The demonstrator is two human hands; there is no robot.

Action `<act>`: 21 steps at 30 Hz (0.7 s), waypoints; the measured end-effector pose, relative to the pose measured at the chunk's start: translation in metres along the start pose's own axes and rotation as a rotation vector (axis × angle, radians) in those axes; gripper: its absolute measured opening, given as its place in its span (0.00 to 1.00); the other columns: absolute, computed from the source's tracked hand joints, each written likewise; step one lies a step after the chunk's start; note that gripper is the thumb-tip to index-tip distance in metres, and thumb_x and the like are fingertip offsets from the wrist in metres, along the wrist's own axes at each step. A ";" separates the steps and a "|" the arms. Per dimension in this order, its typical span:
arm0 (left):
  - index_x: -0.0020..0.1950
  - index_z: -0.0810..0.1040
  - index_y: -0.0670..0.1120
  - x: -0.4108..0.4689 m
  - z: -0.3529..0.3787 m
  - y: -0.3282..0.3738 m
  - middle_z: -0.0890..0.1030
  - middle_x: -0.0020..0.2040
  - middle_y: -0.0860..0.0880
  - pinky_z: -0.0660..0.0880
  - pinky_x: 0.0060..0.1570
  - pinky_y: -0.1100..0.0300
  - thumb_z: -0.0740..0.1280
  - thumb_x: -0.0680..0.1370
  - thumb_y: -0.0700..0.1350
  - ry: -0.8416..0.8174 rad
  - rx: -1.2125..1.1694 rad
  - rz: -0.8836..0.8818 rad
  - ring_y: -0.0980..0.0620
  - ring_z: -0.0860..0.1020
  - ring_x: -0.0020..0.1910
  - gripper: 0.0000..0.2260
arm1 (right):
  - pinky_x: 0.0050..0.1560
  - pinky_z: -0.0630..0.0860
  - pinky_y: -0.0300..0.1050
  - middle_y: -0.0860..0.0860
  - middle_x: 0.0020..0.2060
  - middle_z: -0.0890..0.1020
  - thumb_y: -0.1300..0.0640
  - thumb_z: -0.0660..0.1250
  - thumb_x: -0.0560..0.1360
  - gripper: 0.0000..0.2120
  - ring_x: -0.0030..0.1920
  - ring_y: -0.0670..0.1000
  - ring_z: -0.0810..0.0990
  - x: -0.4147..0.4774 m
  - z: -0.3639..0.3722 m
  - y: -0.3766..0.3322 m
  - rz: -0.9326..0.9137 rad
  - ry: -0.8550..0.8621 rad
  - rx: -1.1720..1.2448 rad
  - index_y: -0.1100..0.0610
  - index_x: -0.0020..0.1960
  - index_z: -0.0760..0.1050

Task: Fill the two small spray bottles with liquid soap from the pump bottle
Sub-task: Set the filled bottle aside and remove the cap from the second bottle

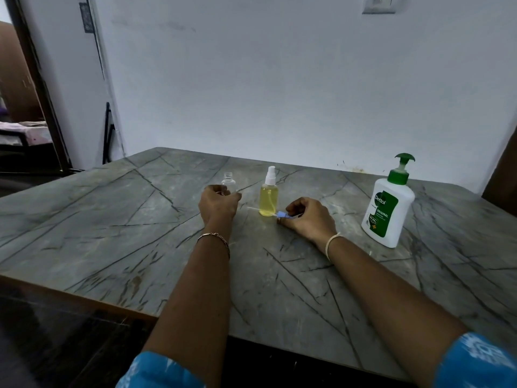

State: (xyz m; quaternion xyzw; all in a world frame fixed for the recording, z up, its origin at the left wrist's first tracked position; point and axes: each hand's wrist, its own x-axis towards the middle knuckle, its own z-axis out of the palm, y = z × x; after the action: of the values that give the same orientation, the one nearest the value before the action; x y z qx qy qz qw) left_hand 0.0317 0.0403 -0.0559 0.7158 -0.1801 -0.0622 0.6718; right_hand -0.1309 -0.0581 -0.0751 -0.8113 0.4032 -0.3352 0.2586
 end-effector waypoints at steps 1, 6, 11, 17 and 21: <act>0.54 0.77 0.44 0.000 0.000 0.000 0.81 0.49 0.47 0.74 0.49 0.60 0.76 0.69 0.43 -0.004 -0.005 0.002 0.49 0.79 0.49 0.16 | 0.52 0.76 0.53 0.41 0.40 0.81 0.43 0.78 0.62 0.15 0.45 0.46 0.79 0.000 0.000 0.000 0.002 -0.002 0.008 0.46 0.41 0.76; 0.55 0.77 0.44 0.000 0.000 0.008 0.80 0.48 0.48 0.74 0.46 0.61 0.76 0.69 0.43 -0.030 -0.081 0.024 0.51 0.79 0.47 0.17 | 0.52 0.77 0.53 0.43 0.42 0.81 0.44 0.79 0.61 0.17 0.45 0.46 0.79 0.001 -0.004 0.000 -0.008 -0.012 0.038 0.47 0.44 0.77; 0.53 0.79 0.42 -0.002 0.005 0.016 0.82 0.46 0.48 0.76 0.44 0.61 0.77 0.67 0.43 -0.084 -0.166 0.059 0.51 0.80 0.44 0.17 | 0.52 0.77 0.53 0.44 0.44 0.81 0.46 0.81 0.58 0.19 0.47 0.47 0.79 0.003 -0.007 0.004 -0.026 -0.062 0.040 0.46 0.44 0.76; 0.50 0.79 0.44 -0.002 0.011 0.014 0.82 0.44 0.46 0.80 0.50 0.52 0.79 0.65 0.45 -0.181 -0.195 0.079 0.47 0.81 0.44 0.18 | 0.50 0.78 0.48 0.48 0.47 0.81 0.47 0.82 0.58 0.25 0.47 0.48 0.79 0.001 -0.014 0.004 -0.041 -0.112 0.046 0.50 0.51 0.77; 0.51 0.79 0.44 -0.008 0.014 0.016 0.83 0.45 0.47 0.79 0.53 0.49 0.79 0.65 0.46 -0.224 -0.173 0.129 0.46 0.82 0.48 0.18 | 0.46 0.76 0.42 0.48 0.48 0.80 0.48 0.82 0.59 0.27 0.47 0.47 0.78 -0.002 -0.023 0.007 -0.030 -0.122 0.055 0.53 0.54 0.77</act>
State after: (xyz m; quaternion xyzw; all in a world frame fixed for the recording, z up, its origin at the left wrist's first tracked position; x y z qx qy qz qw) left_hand 0.0171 0.0292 -0.0423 0.6307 -0.2936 -0.1137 0.7092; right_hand -0.1528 -0.0637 -0.0660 -0.8288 0.3652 -0.2998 0.2998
